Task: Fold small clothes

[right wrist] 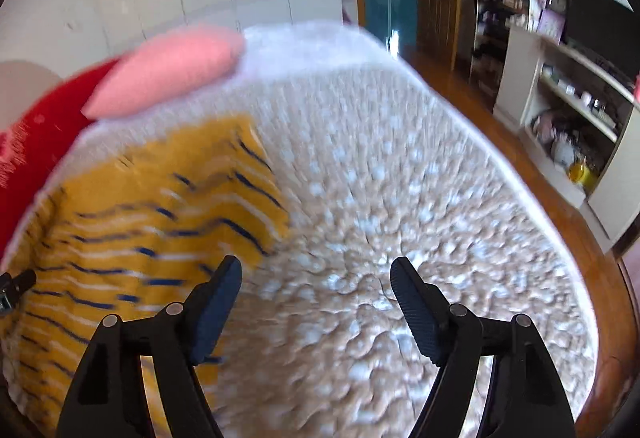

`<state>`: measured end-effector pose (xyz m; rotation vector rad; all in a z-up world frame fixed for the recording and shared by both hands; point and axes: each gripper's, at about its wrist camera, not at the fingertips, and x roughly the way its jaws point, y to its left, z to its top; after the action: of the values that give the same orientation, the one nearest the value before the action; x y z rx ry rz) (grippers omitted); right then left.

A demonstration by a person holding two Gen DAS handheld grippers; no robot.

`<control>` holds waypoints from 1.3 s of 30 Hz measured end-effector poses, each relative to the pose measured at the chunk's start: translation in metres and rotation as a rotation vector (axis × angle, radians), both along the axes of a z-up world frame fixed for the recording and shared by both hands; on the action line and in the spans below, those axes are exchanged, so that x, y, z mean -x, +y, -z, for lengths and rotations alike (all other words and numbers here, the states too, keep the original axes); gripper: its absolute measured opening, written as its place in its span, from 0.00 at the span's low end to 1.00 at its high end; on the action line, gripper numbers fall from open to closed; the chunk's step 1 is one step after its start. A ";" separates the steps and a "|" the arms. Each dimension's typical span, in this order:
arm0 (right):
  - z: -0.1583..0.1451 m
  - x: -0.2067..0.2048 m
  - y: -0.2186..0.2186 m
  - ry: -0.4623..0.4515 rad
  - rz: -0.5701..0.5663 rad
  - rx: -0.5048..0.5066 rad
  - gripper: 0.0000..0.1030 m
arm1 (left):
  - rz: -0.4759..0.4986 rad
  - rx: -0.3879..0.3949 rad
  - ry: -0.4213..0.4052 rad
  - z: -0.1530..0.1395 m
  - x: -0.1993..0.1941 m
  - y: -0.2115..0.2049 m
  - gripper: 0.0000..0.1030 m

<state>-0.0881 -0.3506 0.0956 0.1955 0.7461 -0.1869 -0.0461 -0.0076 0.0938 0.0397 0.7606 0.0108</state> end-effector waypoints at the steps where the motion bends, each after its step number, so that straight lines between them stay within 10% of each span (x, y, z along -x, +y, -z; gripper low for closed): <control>1: -0.009 0.012 0.008 -0.041 -0.017 -0.020 0.79 | -0.002 -0.003 -0.022 -0.008 0.010 -0.001 1.00; 15: -0.031 0.078 0.076 -0.099 -0.135 -0.089 0.79 | 0.041 -0.002 -0.146 -0.061 0.108 -0.010 1.00; 39: 0.006 0.073 0.059 0.002 -0.176 -0.119 0.69 | -0.037 0.037 -0.034 -0.031 0.090 0.018 1.00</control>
<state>-0.1610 -0.2916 0.0899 0.2413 0.7724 0.0245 -0.1364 0.0106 0.1248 -0.0095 0.7269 0.0324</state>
